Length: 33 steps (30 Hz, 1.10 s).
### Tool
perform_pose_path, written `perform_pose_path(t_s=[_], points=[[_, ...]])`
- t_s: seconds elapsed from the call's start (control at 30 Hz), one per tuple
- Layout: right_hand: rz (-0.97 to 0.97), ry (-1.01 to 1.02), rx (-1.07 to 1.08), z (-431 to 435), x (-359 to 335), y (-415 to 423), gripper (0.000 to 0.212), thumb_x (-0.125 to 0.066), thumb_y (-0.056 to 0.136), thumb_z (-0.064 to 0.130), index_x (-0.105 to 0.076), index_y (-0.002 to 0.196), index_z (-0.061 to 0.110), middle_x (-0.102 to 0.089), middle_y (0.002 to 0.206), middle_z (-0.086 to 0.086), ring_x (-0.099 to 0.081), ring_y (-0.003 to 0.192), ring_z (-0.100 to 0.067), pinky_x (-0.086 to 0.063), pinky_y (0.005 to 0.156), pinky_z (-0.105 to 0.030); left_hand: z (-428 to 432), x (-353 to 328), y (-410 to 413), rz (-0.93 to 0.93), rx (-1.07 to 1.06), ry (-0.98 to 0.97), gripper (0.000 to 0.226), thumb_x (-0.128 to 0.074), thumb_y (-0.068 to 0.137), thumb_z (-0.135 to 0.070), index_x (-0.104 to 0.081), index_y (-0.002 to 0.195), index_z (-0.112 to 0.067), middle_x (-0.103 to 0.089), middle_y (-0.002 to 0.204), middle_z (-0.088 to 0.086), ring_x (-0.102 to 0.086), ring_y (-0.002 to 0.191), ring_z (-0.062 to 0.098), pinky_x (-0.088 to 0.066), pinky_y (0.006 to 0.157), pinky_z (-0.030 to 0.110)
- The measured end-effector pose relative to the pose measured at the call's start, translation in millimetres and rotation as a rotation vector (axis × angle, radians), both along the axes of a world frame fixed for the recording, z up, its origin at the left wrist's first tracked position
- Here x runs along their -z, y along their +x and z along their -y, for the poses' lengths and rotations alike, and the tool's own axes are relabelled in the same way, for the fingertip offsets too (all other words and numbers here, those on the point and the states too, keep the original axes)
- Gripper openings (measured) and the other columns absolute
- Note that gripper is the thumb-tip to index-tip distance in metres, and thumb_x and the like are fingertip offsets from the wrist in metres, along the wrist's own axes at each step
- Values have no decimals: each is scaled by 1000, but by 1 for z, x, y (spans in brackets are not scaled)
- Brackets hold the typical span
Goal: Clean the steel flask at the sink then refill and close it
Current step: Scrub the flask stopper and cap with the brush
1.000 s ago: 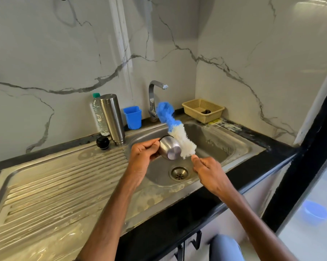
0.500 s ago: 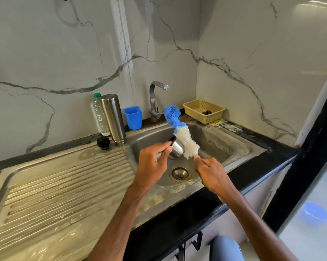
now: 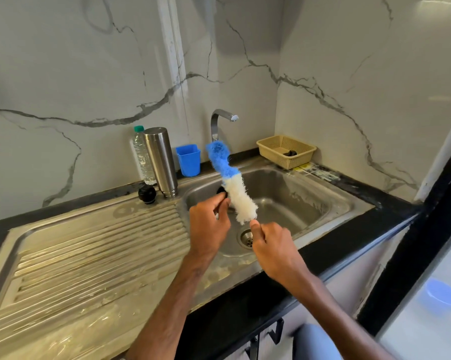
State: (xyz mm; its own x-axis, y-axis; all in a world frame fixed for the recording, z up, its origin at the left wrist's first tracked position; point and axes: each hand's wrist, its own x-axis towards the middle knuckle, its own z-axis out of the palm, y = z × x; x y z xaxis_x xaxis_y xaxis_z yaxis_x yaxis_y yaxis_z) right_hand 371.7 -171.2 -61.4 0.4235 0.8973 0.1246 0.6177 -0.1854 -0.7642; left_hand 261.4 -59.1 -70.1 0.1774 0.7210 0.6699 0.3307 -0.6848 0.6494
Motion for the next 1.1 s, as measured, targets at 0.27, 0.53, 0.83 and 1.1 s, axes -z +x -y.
perform_pose_path(t_s=[0.27,0.53,0.83,1.1], points=[[105,24,15,-4,2,-9,49,-35,107,39,-45,65,16,-53,59,-1,-42,45,-14,-32,43,-26,6,-1,2,139,39,-267,9,-71,94,-11,-78,98,-8,-75,78,-13,-74,73,5,-63,70,33],[88,57,47,-8,1,-7,52,-34,107,39,-47,64,13,-51,55,0,-41,40,-13,-34,41,-27,13,-4,7,517,141,-707,11,-73,92,-7,-75,100,-13,-79,79,-4,-75,77,10,-60,68,21],[19,61,53,-13,-5,5,49,-36,107,37,-49,66,14,-54,58,0,-41,41,-10,-34,40,-25,14,-6,6,136,60,-331,20,-73,91,-8,-76,110,-13,-76,90,-16,-68,80,-13,-60,84,22],[-2,103,47,-8,5,-5,49,-37,107,36,-48,64,16,-51,55,2,-37,38,-6,-31,39,-23,14,-8,3,468,50,-531,25,-76,88,-5,-76,97,-29,-76,78,-15,-76,82,9,-62,78,31]])
